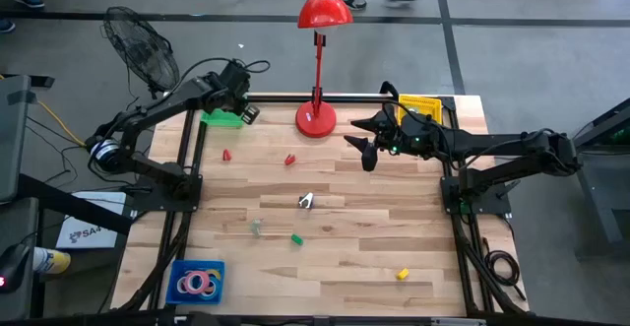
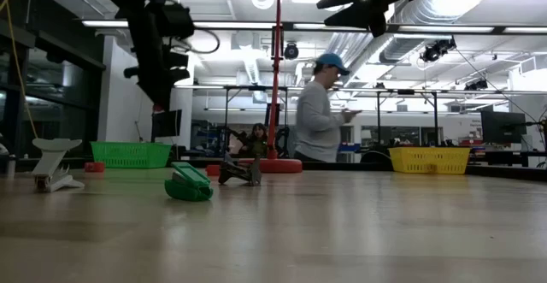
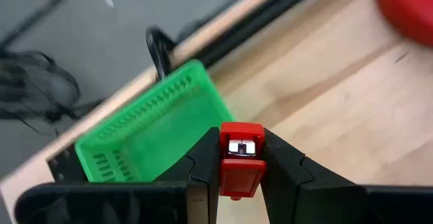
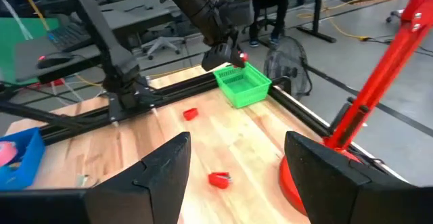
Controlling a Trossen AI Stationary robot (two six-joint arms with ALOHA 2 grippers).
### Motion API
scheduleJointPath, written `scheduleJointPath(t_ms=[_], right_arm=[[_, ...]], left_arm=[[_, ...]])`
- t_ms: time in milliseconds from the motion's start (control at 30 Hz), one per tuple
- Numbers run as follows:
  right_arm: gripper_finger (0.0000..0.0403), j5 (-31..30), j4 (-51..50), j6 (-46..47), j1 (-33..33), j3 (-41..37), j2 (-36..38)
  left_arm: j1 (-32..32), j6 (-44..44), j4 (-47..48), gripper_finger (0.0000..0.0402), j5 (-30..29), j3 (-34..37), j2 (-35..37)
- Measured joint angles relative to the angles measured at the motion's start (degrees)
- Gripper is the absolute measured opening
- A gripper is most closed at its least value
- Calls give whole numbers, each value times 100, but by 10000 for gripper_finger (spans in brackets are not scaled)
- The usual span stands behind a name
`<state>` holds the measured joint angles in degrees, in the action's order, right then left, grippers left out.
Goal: Pick and place Stapler, Stapler remover, tape
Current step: Put the bottom right red stapler into the green basket, then put the yellow stapler into the green basket
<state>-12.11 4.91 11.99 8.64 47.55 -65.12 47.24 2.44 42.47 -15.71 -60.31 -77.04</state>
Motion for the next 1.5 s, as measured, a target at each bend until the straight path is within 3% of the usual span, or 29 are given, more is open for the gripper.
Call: scheduleJointPath(t_ms=[200, 500, 800, 1000, 1167, 1333, 1500], right_arm=[[231, -406, 0, 90, 0, 0, 0], [231, -641, 0, 284, 0, 0, 0], [231, -645, -7, 321, 0, 0, 0], [231, -630, -138, 332, 0, 0, 0], [231, -349, -471, 463, 0, 0, -2], [231, -3, -833, 453, 0, 0, -2], [231, 888, -1341, 419, 0, 0, -2]], left_arm=[[644, -112, 28, 69, 316, 0, -522], [1028, -50, -8, 75, 409, 0, -1067], [1012, -48, -34, 144, 464, 0, -1198], [1012, -92, -37, 165, 641, 0, -1135], [1012, -406, -52, 167, 892, 0, -813], [1012, -977, -33, 168, 1570, 0, -412], [941, -1117, 29, 168, 2151, 0, -44]])
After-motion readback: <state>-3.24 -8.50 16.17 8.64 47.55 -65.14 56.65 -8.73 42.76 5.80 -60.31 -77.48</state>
